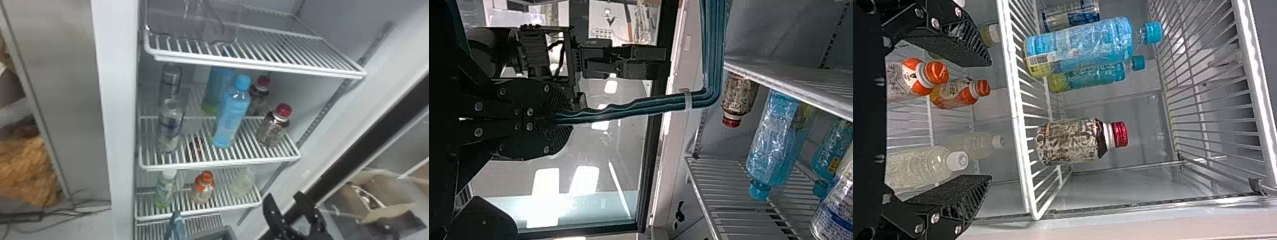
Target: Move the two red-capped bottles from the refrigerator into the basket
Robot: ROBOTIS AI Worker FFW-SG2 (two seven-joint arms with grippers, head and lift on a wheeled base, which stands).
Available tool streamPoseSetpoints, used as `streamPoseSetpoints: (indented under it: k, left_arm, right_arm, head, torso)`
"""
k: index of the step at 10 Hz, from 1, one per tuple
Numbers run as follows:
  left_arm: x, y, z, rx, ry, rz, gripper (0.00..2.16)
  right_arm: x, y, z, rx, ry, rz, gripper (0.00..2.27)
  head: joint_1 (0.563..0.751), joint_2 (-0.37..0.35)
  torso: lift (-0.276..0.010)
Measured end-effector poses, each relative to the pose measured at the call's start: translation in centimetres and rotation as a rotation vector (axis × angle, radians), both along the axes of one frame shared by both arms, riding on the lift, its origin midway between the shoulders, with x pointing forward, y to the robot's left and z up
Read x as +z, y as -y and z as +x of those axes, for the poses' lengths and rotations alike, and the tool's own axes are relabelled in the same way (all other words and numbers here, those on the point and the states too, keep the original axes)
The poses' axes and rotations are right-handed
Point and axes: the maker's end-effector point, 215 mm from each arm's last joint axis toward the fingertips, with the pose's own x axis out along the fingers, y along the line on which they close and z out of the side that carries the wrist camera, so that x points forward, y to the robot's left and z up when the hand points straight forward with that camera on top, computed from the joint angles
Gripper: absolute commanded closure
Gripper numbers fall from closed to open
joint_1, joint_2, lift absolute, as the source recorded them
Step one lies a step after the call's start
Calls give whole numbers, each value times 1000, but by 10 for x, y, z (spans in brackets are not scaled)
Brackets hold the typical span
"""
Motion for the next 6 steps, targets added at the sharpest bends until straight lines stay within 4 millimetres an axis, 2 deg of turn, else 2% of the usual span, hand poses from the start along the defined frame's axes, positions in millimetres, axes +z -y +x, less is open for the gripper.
streamPoseSetpoints:
  k: [6]
  left_arm:
    - [-1,0,-1,0,-2,1,1200]
  right_arm:
    - [-3,2,0,-6,-3,9,223]
  head:
    - [695,-350]
  torso:
    - [0]
